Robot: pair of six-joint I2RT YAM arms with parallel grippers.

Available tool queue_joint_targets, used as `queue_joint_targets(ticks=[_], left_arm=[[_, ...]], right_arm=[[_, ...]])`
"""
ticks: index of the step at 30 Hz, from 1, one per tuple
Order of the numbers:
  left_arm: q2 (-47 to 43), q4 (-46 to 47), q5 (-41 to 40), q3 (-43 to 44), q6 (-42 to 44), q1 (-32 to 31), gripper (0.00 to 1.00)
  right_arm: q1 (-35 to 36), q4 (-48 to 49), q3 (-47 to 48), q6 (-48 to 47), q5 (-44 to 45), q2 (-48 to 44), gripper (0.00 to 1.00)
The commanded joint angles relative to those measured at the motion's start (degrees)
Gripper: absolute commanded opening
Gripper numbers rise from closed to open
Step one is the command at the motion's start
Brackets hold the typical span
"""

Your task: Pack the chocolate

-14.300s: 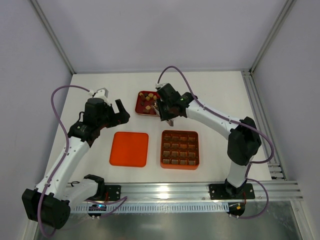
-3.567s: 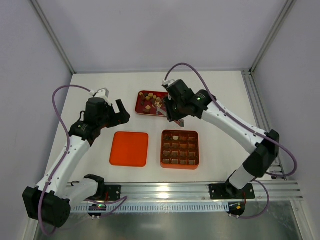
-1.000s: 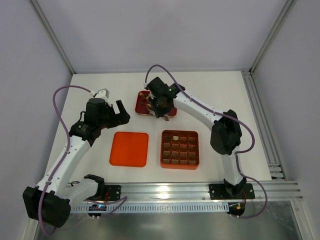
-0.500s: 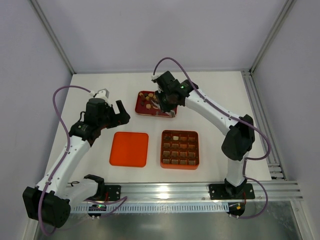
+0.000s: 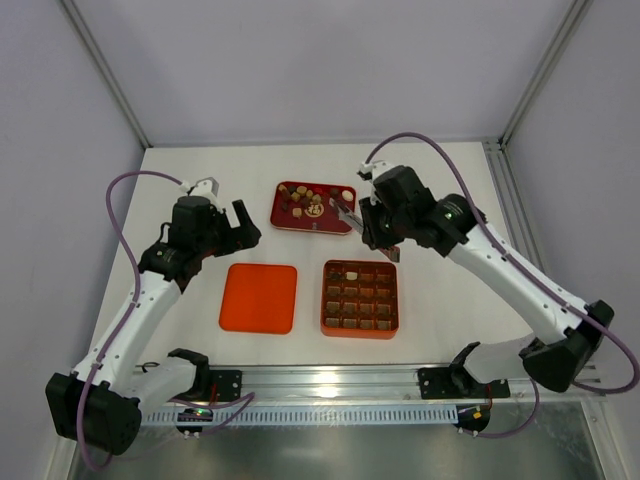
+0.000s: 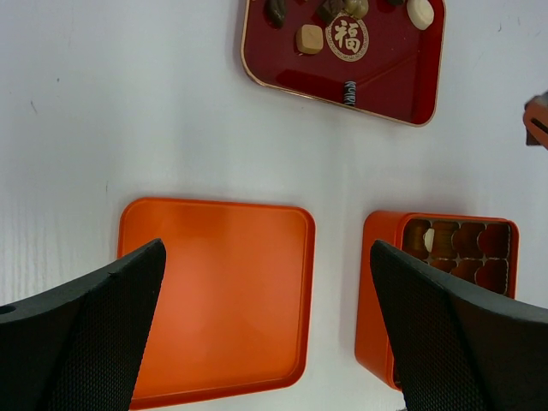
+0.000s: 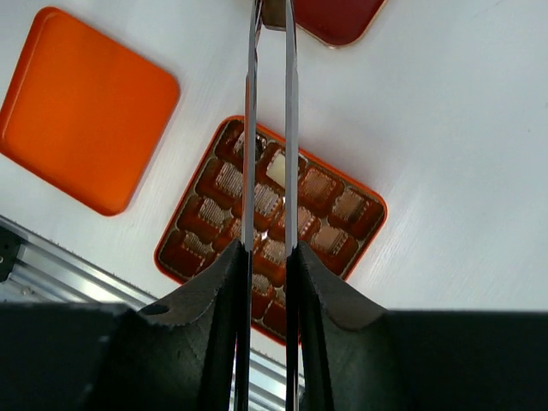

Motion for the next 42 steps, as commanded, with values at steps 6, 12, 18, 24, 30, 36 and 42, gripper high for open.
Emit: queue_joint_targets(ticks=[6, 12, 18, 24, 30, 36, 42], left_arm=[[0.0, 1.1, 1.1, 0.2, 0.8, 0.1, 1.0], [0.4, 1.0, 1.1, 0.2, 0.8, 0.1, 1.0], [0.6, 1.0, 1.0, 0.1, 0.8, 0.1, 1.0], [0.8, 1.0, 0.9, 0.0, 0.8, 0.1, 1.0], [1.0, 1.0, 1.0, 0.0, 0.8, 0.1, 1.0], [1.0, 1.0, 1.0, 0.1, 0.8, 0.1, 1.0], [1.2, 1.0, 1.1, 0.1, 0.8, 0.1, 1.0]], right_arm=[[0.2, -2.8, -14.3, 5.9, -0.7, -15.5, 0.31], [0.2, -4.7, -21.2, 7.9, -1.7, -22.4, 0.31], [0.5, -3.7, -25.8, 8.8, -3.6, -23.9, 0.31], [0.8, -3.1, -27.1, 8.9, -3.5, -23.8, 0.31], [0.9, -3.1, -27.9, 8.8, -3.5, -23.7, 0.32], [0.9, -3.4, -27.9, 8.7, -2.9, -23.9, 0.4], [0.8, -4.2, -26.6, 8.5, -1.8, -24.0, 0.43]])
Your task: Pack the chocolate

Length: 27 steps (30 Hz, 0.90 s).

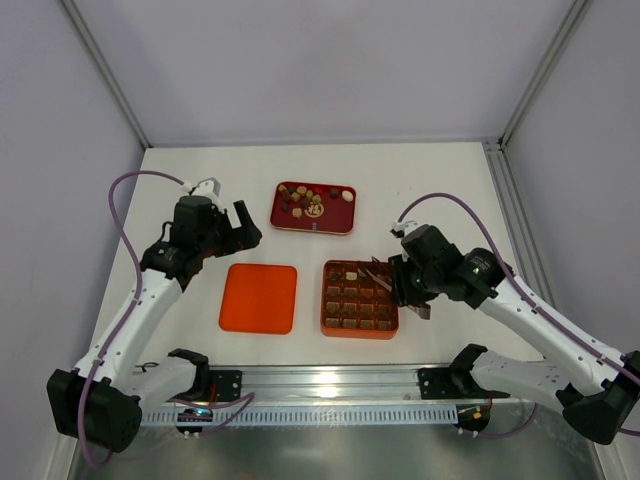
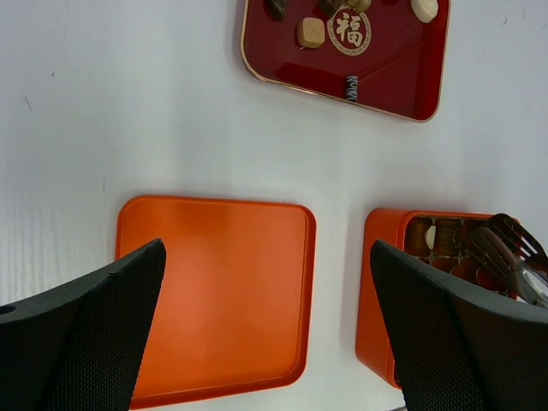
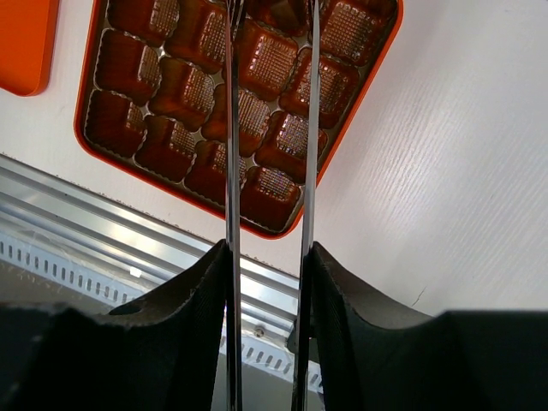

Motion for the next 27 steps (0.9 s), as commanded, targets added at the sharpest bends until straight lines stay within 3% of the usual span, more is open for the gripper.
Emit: queue_joint_targets(ticks=[1, 7, 14, 27], left_arm=[[0.2, 0.9, 0.7, 0.1, 0.8, 0.1, 1.0], [0.1, 1.1, 0.9, 0.1, 0.8, 0.1, 1.0], [0.1, 1.1, 0.9, 0.0, 0.8, 0.1, 1.0], [0.0, 1.1, 1.2, 0.1, 0.8, 0.1, 1.0]], right_arm=[[0.4, 0.7, 2.2, -0.2, 1.4, -0.9, 0.44], [0.4, 2.0, 9.2, -2.3, 2.6, 3.2, 0.44], [-1.5, 9.1, 23.1, -7.7, 3.1, 21.0, 0.44], [-8.6, 9.7, 47.4, -12.8, 2.6, 48.6, 0.44]])
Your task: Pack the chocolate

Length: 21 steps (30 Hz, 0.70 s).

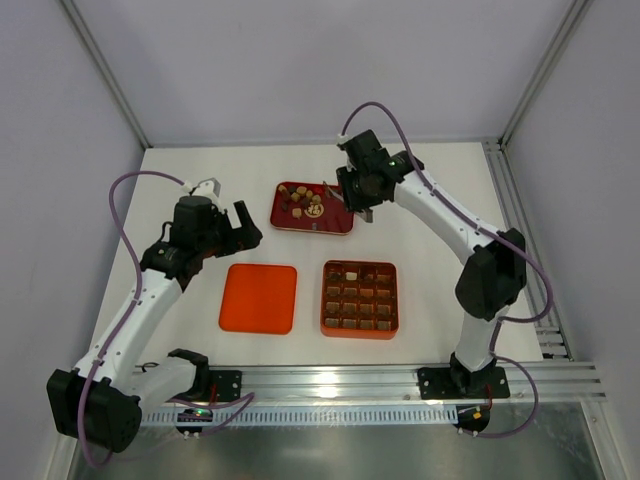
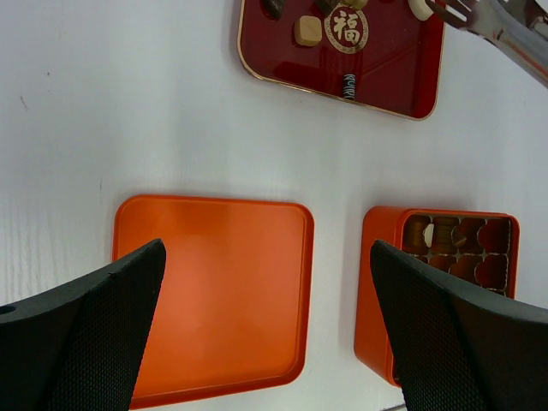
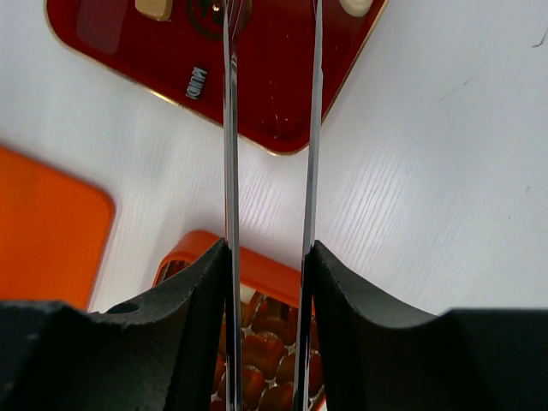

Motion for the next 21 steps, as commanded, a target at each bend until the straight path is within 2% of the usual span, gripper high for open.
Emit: queue_joint_targets(ticks=[1, 10, 20, 21], left_arm=[[0.0, 1.1, 0.8, 0.0, 0.8, 0.1, 1.0], [-0.1, 1.1, 0.7, -0.1, 0.8, 0.1, 1.0], [0.1, 1.2, 1.2, 0.0, 0.7, 0.1, 1.0], [0.2, 1.2, 1.2, 0.0, 0.7, 0.1, 1.0]], right_arm=[[-0.5, 0.9, 6.7, -1.9, 0.1, 3.5, 0.44], [-0.8, -1.7, 16.0, -2.1, 2.6, 13.7, 0.44], [-0.9, -0.9, 13.5, -0.8, 4.9, 13.3, 0.43], [-0.8, -1.0, 13.5, -0.8, 4.9, 13.6, 0.4]])
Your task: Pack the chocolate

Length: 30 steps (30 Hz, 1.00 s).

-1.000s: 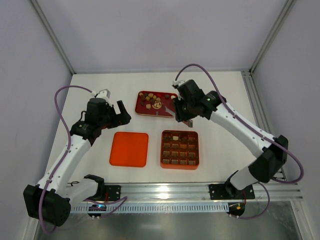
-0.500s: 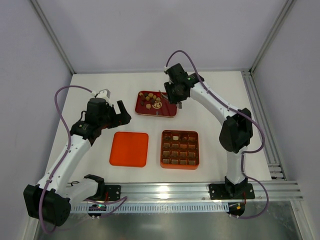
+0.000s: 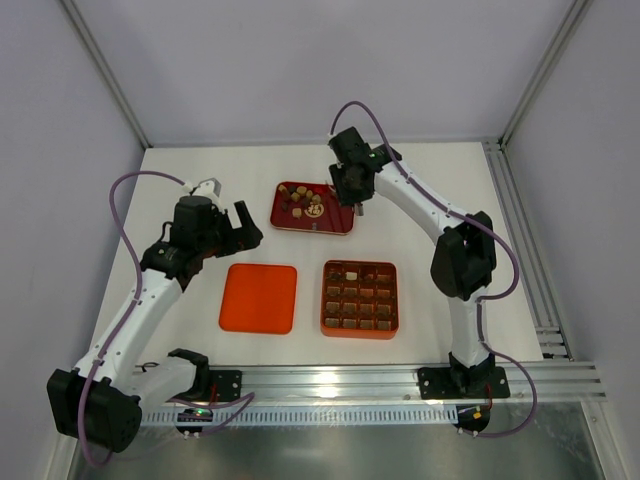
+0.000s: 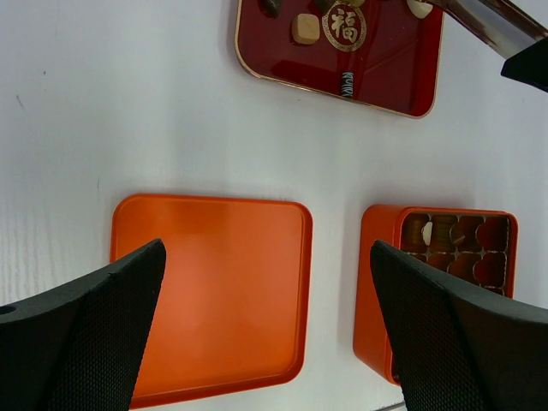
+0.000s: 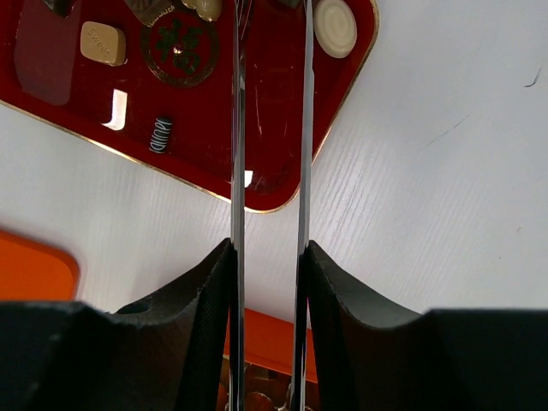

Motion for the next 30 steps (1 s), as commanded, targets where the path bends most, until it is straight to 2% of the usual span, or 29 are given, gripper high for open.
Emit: queue_joint_targets(ticks=[1, 24, 30], left_arm=[[0.2, 1.2, 0.9, 0.1, 0.7, 0.1, 1.0], [0.4, 1.2, 0.8, 0.1, 0.8, 0.1, 1.0], [0.3, 1.2, 0.7, 0.1, 0.8, 0.1, 1.0]], right_arm=[[-0.1, 0.7, 0.8, 0.4, 1.3, -1.0, 0.4], [-0.1, 1.4, 1.2, 1.1, 1.0, 2.8, 0.38], [-0.1, 1.6, 1.2, 1.1, 0.7, 2.7, 0.35]])
